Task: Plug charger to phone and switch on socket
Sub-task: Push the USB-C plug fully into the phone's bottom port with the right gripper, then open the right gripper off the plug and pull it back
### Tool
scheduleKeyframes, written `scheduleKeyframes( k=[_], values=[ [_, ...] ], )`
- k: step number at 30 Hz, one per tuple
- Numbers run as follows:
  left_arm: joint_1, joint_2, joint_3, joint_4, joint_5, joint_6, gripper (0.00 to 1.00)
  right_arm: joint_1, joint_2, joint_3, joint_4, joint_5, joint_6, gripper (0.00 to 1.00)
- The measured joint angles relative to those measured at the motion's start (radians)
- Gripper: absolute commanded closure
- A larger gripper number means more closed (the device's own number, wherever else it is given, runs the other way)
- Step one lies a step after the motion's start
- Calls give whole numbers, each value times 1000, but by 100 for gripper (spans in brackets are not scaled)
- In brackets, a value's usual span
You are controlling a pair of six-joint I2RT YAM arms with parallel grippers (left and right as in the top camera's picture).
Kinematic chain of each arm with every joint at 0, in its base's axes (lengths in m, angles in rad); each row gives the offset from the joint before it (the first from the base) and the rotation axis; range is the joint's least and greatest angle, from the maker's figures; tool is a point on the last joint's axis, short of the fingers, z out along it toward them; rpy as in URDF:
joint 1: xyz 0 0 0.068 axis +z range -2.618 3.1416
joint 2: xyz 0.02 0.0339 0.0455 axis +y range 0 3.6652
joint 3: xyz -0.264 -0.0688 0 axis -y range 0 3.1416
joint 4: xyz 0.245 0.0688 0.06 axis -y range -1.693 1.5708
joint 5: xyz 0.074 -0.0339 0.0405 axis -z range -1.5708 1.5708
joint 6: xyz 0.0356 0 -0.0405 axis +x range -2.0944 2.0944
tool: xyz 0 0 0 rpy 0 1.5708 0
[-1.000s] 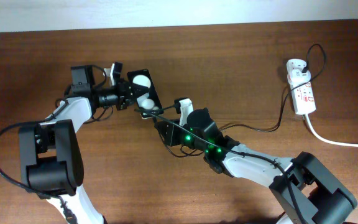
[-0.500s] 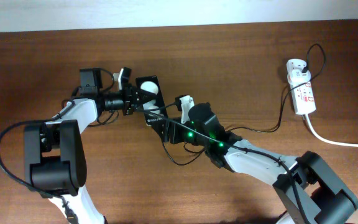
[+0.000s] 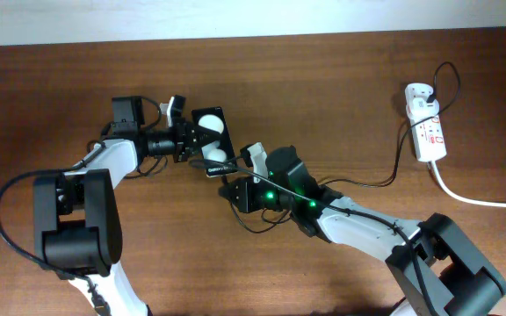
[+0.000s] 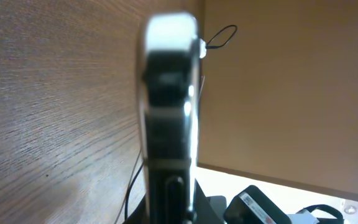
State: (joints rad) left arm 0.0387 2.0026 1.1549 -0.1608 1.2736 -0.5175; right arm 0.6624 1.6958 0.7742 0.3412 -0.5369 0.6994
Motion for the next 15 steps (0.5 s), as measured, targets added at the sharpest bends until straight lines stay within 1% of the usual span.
scheduleKeyframes(
  k=[9,10,11,12,13,15],
  values=[
    [11,0,1,8,6,-8,100,3,2,-17,83,25,6,96],
    [14,0,2,8,7,-11,100,4,2,-21,97,27,8,79],
    [14,-1,2,8,7,-12,100,4,3,-21,101,27,8,32],
    [14,-1,2,8,3,-15,100,5,3,-21,113,30,8,7],
    [14,-1,2,6,2,-13,100,7,3,-20,127,42,8,1],
    [5,-1,1,1,2,-9,100,6,2,-12,123,58,4,1]
  ],
)
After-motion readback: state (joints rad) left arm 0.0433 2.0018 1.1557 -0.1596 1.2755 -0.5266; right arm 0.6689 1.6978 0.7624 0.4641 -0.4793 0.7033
